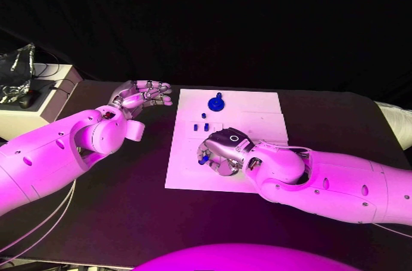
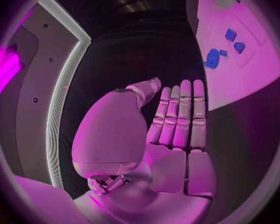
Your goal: Assemble the parts on the task board
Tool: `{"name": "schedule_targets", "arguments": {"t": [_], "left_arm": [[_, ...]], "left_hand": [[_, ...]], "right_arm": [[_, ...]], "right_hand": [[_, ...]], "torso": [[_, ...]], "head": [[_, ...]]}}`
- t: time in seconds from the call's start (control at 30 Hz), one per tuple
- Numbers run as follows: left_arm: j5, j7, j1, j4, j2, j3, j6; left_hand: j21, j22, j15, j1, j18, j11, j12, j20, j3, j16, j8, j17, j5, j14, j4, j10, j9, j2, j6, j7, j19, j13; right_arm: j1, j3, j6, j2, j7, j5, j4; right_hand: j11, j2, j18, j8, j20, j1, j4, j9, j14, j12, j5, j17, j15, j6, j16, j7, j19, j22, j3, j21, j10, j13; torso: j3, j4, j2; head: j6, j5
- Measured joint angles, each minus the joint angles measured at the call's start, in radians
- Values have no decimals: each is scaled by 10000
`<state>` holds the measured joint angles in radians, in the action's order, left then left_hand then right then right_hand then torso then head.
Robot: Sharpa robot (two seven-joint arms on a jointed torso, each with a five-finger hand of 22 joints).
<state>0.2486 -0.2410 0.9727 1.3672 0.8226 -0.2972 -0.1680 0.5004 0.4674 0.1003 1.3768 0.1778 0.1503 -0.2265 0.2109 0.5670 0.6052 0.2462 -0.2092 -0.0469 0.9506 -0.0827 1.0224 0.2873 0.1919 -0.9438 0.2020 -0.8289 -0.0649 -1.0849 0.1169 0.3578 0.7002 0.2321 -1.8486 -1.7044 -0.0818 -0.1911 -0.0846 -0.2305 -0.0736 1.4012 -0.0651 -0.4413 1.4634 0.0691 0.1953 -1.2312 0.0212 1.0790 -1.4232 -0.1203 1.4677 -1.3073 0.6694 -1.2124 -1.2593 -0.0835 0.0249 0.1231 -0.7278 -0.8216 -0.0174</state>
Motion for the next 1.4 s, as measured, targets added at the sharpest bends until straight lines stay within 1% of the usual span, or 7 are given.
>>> {"name": "schedule_targets", "arguments": {"t": [0.1, 0.23, 0.43, 0.57, 0.67, 1.07, 1.4], "left_arm": [[0, 4, 0, 0, 0, 0, 0], [0, 8, 0, 3, 0, 0, 0], [0, 15, -1, 2, -1, 0, 1], [0, 19, -1, -4, -9, 0, 2], [0, 21, -1, -8, -9, 0, 3], [0, 33, -1, -26, -9, 0, 11], [0, 42, -5, -39, -9, 0, 18]], "left_hand": [[0, 0, 0, 0, 0, 0, 0, 0, 0, 0, 0, 1, 0, 0, 0, 0, 0, 0, 0, 0, 0, 0], [0, 1, 0, 0, -1, 0, 0, 0, 0, 0, 0, 1, 0, 0, 0, 0, 0, 0, 0, 0, 0, 0], [0, 1, 0, 0, 0, 0, 0, 0, 0, 0, 0, 2, 0, 0, 0, 0, 0, 0, 0, 0, 0, 0], [0, 1, 0, 0, 0, 0, 0, 0, 0, 1, 0, 2, 0, 0, 0, 0, 0, 0, 0, 0, 0, 0], [0, 1, 0, 0, 0, 0, 0, 0, 0, 0, 0, 2, 0, 0, 0, 0, 0, 0, 0, 0, 0, 0], [0, 2, 0, 0, -1, -1, 0, 0, 0, 1, 0, 3, 0, 0, 0, -1, 0, 0, 0, 0, 0, 0], [-18, 2, 0, 0, 0, -1, 2, 0, -7, -26, 0, 1, 0, 0, 7, -1, -5, 0, 0, 0, 0, 0]], "right_arm": [[-2, -3, -10, -35, 5, -2, 37], [-2, -2, -39, -92, 4, -2, 92], [1, 11, -130, -201, -31, 30, 198], [11, 29, -197, -232, -59, 55, 223], [18, 33, -209, -230, -83, 78, 223], [34, 49, 27, -102, -133, 133, 136], [38, 49, 1187, 33, -194, 228, 16]], "right_hand": [[0, 18, -1, 4, 0, -28, 47, 0, 0, -22, -6, 9, 0, -1, 0, -1, 0, 0, 28, -5, 0, 0], [81, -112, 0, 163, 0, -535, 65, -10, 54, -22, -2, 92, -54, -400, 0, -204, 0, 0, -101, 66, 87, 26], [-48, -627, 0, 648, -147, -1005, -172, 186, 10, -65, -66, 235, -166, -1117, 60, -100, -35, -2, -594, 558, 1192, 201], [-111, -742, 1, 765, -184, -940, -244, 278, 34, -95, -237, 302, -215, -1244, 60, -39, 0, -8, -1101, 767, 1541, 199], [-126, -765, 1, 877, -206, -917, -291, 341, 34, -27, -333, 314, -215, -1348, 60, -36, -22, -8, -1438, 805, 1631, 186], [-145, -659, 1, 919, -218, -730, -303, 396, 34, -18, -303, 368, -215, -1394, 60, -83, -34, -6, -1644, 926, 1720, 187], [-181, -500, 2, 1246, -254, -363, -466, 629, 34, 46, -113, 478, -288, -1709, 115, -112, 2, -5, -2451, 1116, 2113, 188]], "torso": [[2, -4, 0], [11, -6, 0], [11, -6, 0], [12, -6, 0], [11, -6, 0], [-6, -1, 0], [-13, -2, -5]], "head": [[10, 0], [10, -9], [-9, -13], [-20, -23], [-25, -31], [-14, -38], [35, -71]]}}
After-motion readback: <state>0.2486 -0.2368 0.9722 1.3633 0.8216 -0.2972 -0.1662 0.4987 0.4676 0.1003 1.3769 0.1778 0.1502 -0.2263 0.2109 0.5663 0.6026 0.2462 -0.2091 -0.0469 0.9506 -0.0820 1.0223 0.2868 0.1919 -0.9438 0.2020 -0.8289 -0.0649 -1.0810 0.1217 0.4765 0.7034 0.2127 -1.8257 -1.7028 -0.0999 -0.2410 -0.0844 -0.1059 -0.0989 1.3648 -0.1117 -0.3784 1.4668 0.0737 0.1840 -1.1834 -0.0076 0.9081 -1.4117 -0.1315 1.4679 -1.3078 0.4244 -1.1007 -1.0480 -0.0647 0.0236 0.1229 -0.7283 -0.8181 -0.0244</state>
